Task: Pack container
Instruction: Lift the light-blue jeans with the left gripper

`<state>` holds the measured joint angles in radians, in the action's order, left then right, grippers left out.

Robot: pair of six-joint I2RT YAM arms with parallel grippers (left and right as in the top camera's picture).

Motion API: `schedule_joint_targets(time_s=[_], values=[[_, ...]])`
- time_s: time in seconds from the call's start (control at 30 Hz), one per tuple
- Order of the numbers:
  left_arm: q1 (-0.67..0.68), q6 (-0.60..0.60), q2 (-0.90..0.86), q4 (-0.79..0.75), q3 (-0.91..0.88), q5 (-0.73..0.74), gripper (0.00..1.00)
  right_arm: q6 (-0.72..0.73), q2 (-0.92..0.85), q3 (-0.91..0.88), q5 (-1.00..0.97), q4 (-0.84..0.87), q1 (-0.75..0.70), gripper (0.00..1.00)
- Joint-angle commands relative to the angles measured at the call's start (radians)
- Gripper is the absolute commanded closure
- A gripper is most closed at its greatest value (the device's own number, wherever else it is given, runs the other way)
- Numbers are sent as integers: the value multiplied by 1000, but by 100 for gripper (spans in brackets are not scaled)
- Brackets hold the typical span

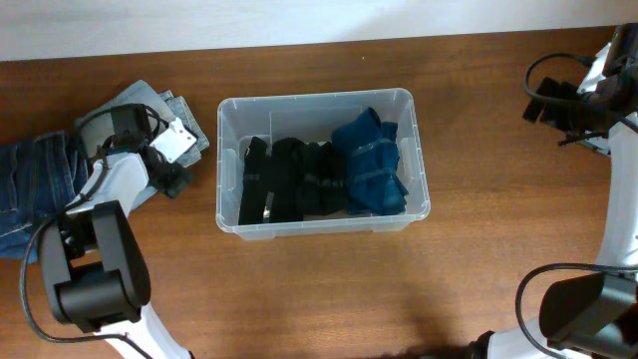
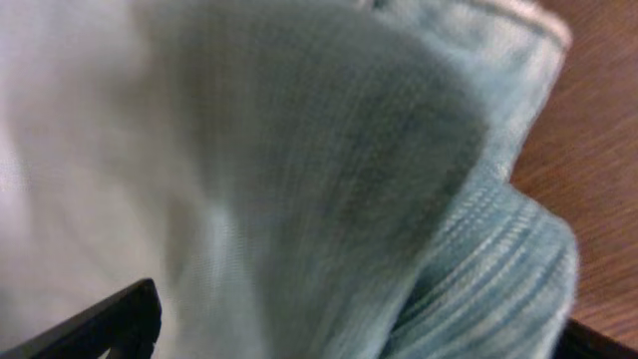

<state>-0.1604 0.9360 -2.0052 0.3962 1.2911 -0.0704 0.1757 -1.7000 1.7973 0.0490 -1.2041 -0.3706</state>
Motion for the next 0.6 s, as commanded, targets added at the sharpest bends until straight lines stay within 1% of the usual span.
schedule_joint_targets(time_s=[0.0,0.1,0.17,0.23,0.3,0.4,0.47,0.53,0.57], values=[[-6,65,-71,-4,-13,-27,0,-7,5,6,-9,-1,-3,1],[-6,65,-75,-37,-13,-106,6,-7,5,6,-9,-1,-3,1],[-6,65,-74,-60,-13,-154,17,-7,5,6,-9,-1,-3,2],[-6,65,-74,-66,-13,-161,25,-7,5,6,-9,0,-3,2],[-6,65,-74,-66,-13,-157,36,-7,5,6,-9,-1,-3,1],[-6,65,-75,-67,-13,-154,63,-7,5,6,-9,-1,-3,1],[-6,65,-74,-66,-13,-155,67,-7,5,6,-9,0,-3,1],[-6,65,-75,-67,-13,-155,69,-7,5,6,-9,0,-3,1],[-6,65,-74,-66,-13,-155,73,-7,5,6,-9,0,-3,1]])
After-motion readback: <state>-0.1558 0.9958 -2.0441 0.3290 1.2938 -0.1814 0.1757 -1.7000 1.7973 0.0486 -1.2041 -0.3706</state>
